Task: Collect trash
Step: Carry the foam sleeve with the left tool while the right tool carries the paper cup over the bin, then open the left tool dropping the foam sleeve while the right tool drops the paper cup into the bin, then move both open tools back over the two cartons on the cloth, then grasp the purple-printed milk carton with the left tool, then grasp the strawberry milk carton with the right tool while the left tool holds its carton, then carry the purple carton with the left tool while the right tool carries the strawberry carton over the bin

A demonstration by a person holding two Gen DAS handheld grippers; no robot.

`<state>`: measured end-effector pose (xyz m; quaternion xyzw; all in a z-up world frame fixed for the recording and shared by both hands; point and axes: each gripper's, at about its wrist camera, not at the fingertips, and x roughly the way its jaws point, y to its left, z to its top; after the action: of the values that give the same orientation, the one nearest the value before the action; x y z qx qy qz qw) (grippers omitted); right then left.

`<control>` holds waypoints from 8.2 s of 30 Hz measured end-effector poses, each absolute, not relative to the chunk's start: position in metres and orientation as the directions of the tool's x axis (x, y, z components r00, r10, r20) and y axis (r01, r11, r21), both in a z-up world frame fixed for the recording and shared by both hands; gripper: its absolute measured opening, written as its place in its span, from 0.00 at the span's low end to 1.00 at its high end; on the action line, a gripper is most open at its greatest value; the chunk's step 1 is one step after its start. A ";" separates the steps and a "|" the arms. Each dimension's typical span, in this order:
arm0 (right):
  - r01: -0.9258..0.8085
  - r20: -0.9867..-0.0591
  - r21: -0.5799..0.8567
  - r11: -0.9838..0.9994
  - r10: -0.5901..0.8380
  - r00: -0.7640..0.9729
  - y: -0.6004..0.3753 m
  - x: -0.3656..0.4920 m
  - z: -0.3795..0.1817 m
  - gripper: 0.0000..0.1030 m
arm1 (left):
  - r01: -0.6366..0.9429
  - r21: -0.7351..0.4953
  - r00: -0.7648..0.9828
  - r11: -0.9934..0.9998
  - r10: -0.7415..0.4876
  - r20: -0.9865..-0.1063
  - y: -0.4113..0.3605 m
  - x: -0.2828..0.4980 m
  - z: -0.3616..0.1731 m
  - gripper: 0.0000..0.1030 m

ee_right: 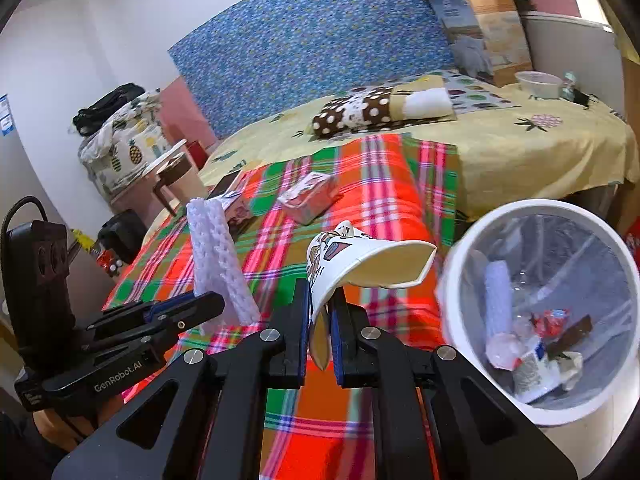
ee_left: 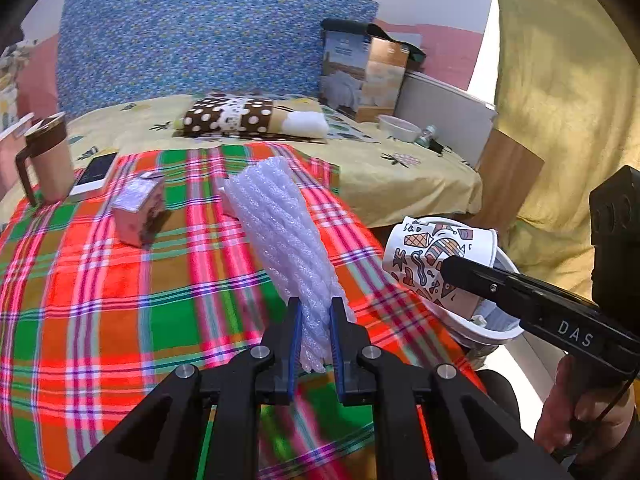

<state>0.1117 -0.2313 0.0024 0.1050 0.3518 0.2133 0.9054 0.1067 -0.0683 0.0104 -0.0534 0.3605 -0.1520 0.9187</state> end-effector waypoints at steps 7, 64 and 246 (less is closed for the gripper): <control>-0.244 -0.592 0.341 0.908 0.409 0.695 -0.261 0.107 0.002 0.11 | 0.315 -0.203 0.666 0.927 -0.368 -0.649 -0.105 0.114 0.010 0.13; 0.076 -0.709 0.268 0.960 0.143 0.691 -0.373 0.110 -0.027 0.22 | 0.576 -0.246 0.454 0.780 -0.555 -0.697 -0.256 0.177 -0.026 0.35; -0.384 -0.763 0.223 0.896 0.405 0.503 -0.155 0.147 -0.034 0.56 | 0.022 -0.210 0.669 0.977 -0.171 -0.724 0.050 0.133 -0.024 0.39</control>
<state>0.1472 -0.1545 -0.0345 0.0120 0.4433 0.2275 0.8669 0.1327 0.0504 -0.0241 -0.0921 0.4036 -0.0530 0.9087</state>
